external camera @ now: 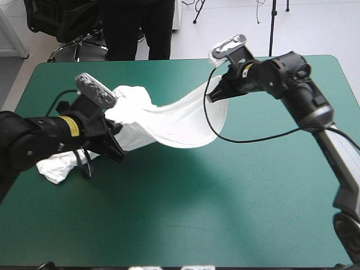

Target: Fold the cloth

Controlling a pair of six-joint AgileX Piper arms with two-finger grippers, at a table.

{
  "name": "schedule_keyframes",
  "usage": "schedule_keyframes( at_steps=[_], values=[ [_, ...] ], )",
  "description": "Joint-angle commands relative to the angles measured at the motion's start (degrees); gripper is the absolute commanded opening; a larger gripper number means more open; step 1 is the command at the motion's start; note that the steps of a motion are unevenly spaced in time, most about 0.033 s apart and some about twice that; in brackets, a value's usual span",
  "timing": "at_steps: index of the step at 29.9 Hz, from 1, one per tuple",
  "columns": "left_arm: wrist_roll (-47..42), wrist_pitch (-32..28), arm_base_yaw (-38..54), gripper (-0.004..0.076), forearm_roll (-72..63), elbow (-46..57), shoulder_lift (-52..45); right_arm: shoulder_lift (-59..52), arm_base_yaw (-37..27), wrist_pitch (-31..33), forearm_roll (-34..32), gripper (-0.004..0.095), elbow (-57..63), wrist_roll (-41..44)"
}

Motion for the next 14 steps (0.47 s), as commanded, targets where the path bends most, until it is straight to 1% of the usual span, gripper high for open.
schedule_keyframes(
  at_steps=[1, 6, 10, 14],
  values=[
    [-0.09, -1.46, -0.38, -0.0009, 0.53, -10.46, -1.45, -8.07, -0.29, -2.75, -2.58, -0.0017, -4.16, 2.15],
    [1.4, -1.13, -0.38, -0.0009, 0.53, -24.73, -1.45, -13.0, -0.29, -2.75, -2.75, -0.0017, -11.35, 3.43],
    [2.35, -3.67, -0.38, -0.0009, 0.53, -33.13, -1.45, -15.52, -0.29, -2.85, -2.75, -0.0017, -18.46, 4.28],
    [2.86, -6.77, -0.38, -0.0009, -0.04, -38.92, -1.45, -17.33, -0.29, -3.2, -2.75, -0.0017, -25.59, 4.28]
  ],
)
